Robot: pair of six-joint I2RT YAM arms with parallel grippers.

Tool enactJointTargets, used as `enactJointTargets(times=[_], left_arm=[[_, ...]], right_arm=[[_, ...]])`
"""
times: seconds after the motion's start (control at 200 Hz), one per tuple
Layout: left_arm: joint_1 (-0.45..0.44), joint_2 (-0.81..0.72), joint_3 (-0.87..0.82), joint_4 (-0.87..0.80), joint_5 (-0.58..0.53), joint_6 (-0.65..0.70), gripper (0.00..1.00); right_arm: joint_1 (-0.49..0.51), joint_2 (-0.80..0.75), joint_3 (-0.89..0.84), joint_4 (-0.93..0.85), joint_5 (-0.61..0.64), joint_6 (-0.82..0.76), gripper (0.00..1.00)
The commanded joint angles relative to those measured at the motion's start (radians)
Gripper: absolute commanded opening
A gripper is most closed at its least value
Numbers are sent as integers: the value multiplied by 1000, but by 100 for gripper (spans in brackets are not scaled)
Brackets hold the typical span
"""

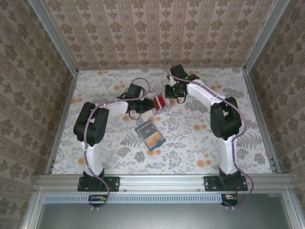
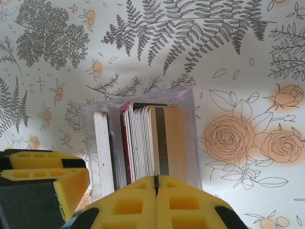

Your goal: Put the credit cards into the card holder

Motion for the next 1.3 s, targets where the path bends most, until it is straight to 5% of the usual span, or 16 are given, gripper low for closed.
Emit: enactJointTargets(times=[0.0, 0.585, 0.68, 1.295], left_arm=[[-10, -2, 20, 2, 0, -4, 29], [-10, -112, -2, -23, -16, -1, 29], [-8, -130, -12, -17, -5, -9, 37], [27, -267, -188, 413, 216, -181, 48]], right_arm=[[-3, -34, 3, -30, -5, -14, 0], [-25, -130, -30, -19, -14, -15, 0], [-25, -151, -33, -22, -15, -17, 0], [-55, -292, -110, 58, -185, 63, 0]])
